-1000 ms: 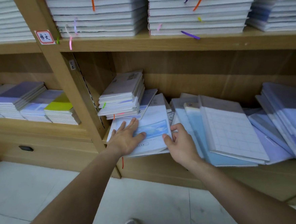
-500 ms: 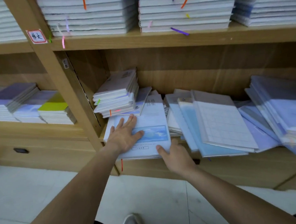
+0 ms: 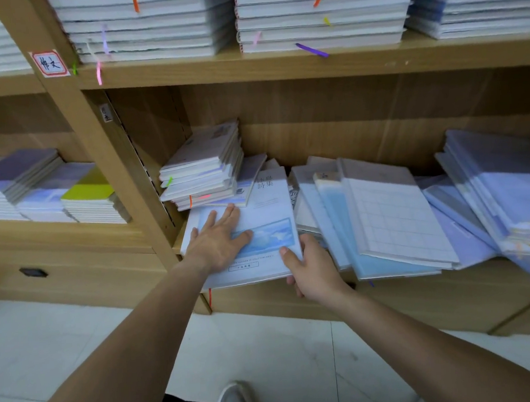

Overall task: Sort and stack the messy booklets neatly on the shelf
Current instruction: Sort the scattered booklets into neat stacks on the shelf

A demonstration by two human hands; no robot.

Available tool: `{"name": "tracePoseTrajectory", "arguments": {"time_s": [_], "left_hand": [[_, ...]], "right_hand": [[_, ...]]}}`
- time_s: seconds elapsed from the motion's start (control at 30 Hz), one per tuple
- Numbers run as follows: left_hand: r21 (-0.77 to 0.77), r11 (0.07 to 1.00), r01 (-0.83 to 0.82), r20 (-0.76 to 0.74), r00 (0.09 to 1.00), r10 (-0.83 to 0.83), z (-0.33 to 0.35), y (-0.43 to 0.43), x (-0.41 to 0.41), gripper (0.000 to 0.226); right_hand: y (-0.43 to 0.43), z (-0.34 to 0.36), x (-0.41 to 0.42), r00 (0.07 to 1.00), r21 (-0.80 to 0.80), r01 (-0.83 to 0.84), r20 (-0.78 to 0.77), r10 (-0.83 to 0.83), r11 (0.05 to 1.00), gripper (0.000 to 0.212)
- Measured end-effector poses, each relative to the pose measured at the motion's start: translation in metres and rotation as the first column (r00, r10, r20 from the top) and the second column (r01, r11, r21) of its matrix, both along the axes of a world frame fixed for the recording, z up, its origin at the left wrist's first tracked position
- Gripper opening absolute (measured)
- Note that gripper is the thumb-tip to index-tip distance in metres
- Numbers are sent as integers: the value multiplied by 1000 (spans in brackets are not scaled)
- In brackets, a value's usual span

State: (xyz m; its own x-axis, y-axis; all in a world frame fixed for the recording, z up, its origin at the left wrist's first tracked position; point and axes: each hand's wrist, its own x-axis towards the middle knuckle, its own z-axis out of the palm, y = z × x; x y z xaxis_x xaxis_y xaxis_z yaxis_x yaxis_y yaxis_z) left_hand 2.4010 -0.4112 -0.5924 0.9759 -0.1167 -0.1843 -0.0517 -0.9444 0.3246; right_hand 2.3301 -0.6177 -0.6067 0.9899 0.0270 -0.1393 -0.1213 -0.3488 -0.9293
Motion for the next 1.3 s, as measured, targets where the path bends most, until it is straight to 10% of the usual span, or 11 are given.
{"name": "tracePoseTrajectory", "arguments": {"time_s": [0.57, 1.3], "left_hand": [[25, 999, 32, 14, 999, -32, 0, -6, -2, 75], [-89, 996, 25, 2, 1000, -25, 3, -16, 2, 79]], "right_hand": [[-2, -11, 9, 1000, -107, 10, 6, -10, 994, 46], [-78, 29, -76, 998, -70, 12, 55, -8, 998, 13]]}}
